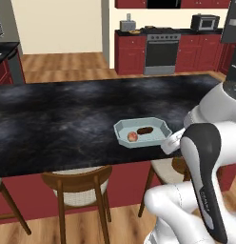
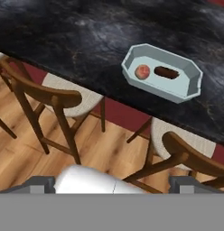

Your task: Place the cold items (sweet potato and peach) from the fridge in one tupperware on the dining counter. Place the warm items (hot dog and kebab skewer) in the stove area in another tupperware.

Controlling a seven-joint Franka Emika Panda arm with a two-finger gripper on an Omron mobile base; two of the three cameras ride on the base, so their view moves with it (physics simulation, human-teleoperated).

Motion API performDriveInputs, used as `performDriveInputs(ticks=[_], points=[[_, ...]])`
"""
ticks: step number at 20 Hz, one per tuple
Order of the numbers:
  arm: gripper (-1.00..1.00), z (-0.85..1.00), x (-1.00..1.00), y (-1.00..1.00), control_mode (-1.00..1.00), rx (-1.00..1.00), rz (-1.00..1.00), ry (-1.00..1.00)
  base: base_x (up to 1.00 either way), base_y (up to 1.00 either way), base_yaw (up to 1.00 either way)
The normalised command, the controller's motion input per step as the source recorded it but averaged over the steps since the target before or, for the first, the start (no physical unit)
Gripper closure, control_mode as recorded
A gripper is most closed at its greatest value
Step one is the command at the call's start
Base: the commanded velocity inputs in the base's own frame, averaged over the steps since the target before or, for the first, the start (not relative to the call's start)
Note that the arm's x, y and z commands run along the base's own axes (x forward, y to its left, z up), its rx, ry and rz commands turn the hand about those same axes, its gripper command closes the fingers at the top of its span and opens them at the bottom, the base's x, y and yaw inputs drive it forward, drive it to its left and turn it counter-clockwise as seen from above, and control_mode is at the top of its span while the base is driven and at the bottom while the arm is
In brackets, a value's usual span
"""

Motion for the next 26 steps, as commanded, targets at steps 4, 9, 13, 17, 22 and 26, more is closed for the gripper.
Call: performDriveInputs(ticks=[4,9,13,17,22,26], points=[[-1.00,-0.10,-0.33,0.10,-1.00,-0.01,0.03,0.03,0.00,0.00,0.00],[-1.00,-0.17,-0.55,0.02,-1.00,0.00,0.01,0.00,0.00,0.00,0.00],[-1.00,-0.01,-0.31,0.00,1.00,0.00,-0.04,-0.05,-0.09,-0.08,-0.03],[-1.00,0.00,0.00,0.00,1.00,0.00,0.00,0.00,-0.23,-0.89,-0.06],[-1.00,0.00,0.00,0.00,1.00,0.00,0.00,0.00,-0.22,-1.00,-0.07],[-1.00,0.00,0.00,0.00,1.00,0.00,0.00,0.00,-0.02,-1.00,0.00]])
